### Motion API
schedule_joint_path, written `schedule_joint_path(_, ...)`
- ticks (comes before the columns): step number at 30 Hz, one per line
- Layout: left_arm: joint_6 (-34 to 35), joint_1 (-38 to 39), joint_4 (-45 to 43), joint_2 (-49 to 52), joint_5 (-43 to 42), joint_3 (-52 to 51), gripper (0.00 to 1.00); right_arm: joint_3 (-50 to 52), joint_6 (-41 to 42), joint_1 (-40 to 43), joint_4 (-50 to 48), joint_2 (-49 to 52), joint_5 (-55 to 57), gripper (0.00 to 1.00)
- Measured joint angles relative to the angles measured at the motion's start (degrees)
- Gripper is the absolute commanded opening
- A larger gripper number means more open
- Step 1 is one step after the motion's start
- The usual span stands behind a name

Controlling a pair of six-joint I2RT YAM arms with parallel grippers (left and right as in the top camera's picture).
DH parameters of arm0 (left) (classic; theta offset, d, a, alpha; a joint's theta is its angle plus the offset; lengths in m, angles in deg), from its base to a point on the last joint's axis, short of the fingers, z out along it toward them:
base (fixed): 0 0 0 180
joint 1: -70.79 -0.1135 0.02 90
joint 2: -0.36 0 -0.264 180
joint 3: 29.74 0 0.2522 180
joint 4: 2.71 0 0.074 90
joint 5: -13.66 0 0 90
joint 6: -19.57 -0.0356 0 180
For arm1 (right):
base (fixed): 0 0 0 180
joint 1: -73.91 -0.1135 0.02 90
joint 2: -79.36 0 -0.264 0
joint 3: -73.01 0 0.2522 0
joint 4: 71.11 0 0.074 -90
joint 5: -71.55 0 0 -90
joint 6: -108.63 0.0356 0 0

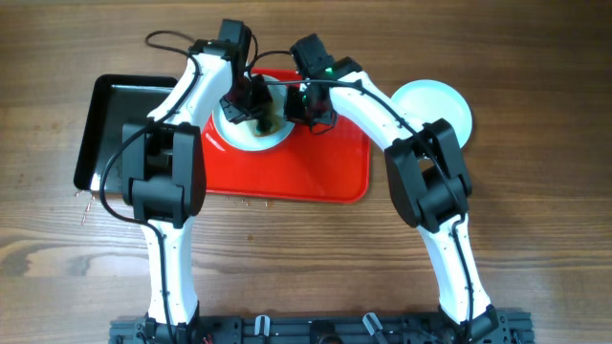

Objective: Clean dirty plates on tray and stack at the side
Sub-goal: 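Scrub the third plate with the sponge in the left gripper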

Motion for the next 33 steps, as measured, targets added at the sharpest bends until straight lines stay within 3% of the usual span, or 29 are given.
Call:
schedule_joint_path(3,12.37,0.00,3.74,-0.24,4.63,0.35,0.04,0.00,-0.02,-0.76,0.02,0.07,-1.01,0.04)
schedule_joint_path(5,16.70,0.00,5.38,-0.35,6.25,0.46,0.04,0.00,-0.02,-0.94,0.09,0.09,-1.68,0.04)
schedule_joint_path(8,19.80,0.00,8.04,-0.39,8.35,0.63,0.04,0.00,-0.24,-0.98,0.33,0.15,-2.73,0.04)
schedule_joint_path(10,18.34,-0.02,10.56,-0.39,9.88,0.76,0.04,0.00,-0.44,-1.01,0.66,0.17,-3.34,0.04)
schedule_joint_path(12,13.92,-0.13,12.72,-0.39,11.15,0.76,0.04,0.00,-0.50,-1.01,0.85,0.17,-3.56,0.04)
schedule_joint_path(16,-6.78,-0.55,12.24,-0.39,12.07,0.59,0.04,0.00,-0.66,-1.01,0.94,0.17,-3.56,0.04)
schedule_joint_path(17,-14.82,-0.72,10.69,-0.39,12.26,0.59,0.04,0.00,-0.63,-1.01,0.94,0.17,-3.54,0.04)
schedule_joint_path(21,-32.20,-1.31,5.33,-0.39,11.10,0.50,0.04,0.00,-0.24,-0.85,0.87,0.17,-3.13,0.04)
schedule_joint_path(26,-39.15,-1.60,-4.96,-0.42,10.29,-0.07,0.04,0.00,0.92,-0.07,0.20,0.17,-2.51,0.04)
schedule_joint_path(28,-38.82,-1.92,-7.80,-0.37,10.75,-0.26,0.04,-0.02,1.09,0.00,0.13,0.17,-2.43,0.04)
schedule_joint_path(30,-32.81,-2.29,-9.51,-0.28,13.38,-0.37,0.04,-0.02,1.09,0.00,0.04,0.17,-2.38,0.04)
schedule_joint_path(33,-13.29,-2.89,-5.68,-0.31,15.67,-0.28,0.04,-0.02,1.03,0.00,-0.17,0.17,-2.34,0.04)
